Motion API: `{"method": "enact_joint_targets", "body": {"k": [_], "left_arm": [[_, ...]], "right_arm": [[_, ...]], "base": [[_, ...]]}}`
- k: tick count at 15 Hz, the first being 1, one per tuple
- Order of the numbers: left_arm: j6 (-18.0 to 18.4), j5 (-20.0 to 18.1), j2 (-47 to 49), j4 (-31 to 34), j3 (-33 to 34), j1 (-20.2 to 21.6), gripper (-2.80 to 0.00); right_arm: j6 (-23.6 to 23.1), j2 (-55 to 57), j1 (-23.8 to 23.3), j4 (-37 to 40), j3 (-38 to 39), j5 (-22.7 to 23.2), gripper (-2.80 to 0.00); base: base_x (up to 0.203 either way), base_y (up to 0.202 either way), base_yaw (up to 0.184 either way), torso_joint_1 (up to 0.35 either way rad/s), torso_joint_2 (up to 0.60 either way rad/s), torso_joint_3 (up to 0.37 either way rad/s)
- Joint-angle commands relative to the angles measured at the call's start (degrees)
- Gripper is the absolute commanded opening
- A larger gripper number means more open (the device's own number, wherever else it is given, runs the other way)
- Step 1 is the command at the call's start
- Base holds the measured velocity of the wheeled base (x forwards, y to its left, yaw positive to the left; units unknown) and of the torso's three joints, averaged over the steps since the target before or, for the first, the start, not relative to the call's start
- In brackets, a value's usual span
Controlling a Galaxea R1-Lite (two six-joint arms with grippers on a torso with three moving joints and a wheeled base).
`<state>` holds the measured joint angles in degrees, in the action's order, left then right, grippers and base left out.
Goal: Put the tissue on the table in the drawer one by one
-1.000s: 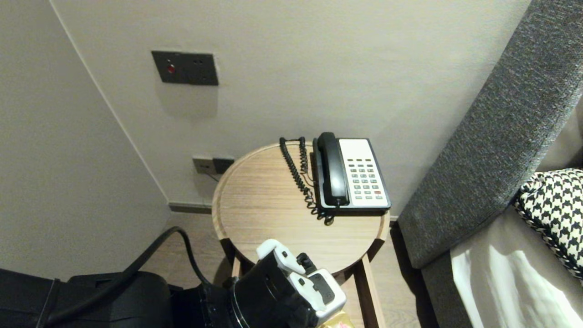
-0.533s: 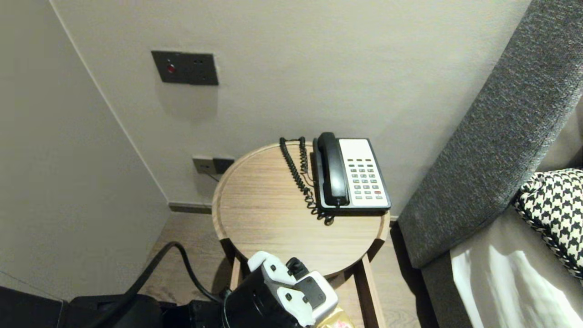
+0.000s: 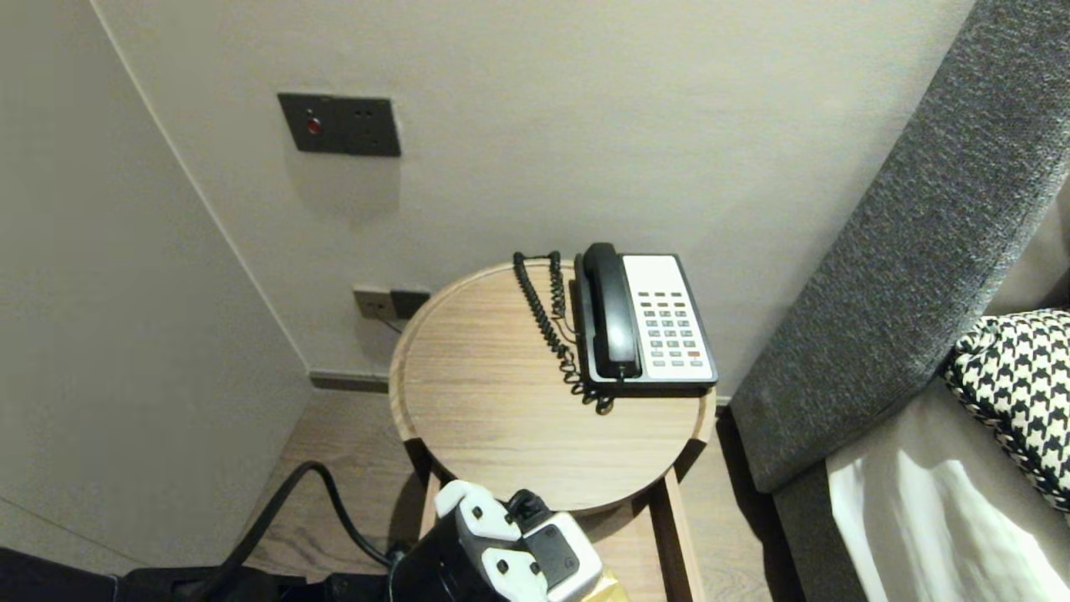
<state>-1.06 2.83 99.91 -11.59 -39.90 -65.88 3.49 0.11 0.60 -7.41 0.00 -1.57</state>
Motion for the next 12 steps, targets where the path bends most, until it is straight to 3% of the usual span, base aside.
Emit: {"method": "enact_joint_targets", "body": {"k": [1, 9, 12], "left_arm": [[1.71, -1.1, 0.63, 0.17, -0.35, -0.04, -2.8], [7.48, -6.17, 2.92, 0.61, -1.15, 0.14, -2.8], [7.83, -6.7, 2.92, 0.69, -0.88, 0.22, -2.8]], "right_arm": [[0.02, -0.02, 0.02, -0.06, 2.29, -0.1, -2.8], [0.02, -0.02, 0.02, -0.06, 2.29, -0.01, -2.8], [0.02, -0.02, 0.02, -0.06, 2.29, -0.01, -2.8]], "base": [[0.0, 0.0, 0.0, 0.0, 0.0, 0.0], [0.0, 0.0, 0.0, 0.0, 0.0, 0.0], [0.0, 0.0, 0.0, 0.0, 0.0, 0.0]]}}
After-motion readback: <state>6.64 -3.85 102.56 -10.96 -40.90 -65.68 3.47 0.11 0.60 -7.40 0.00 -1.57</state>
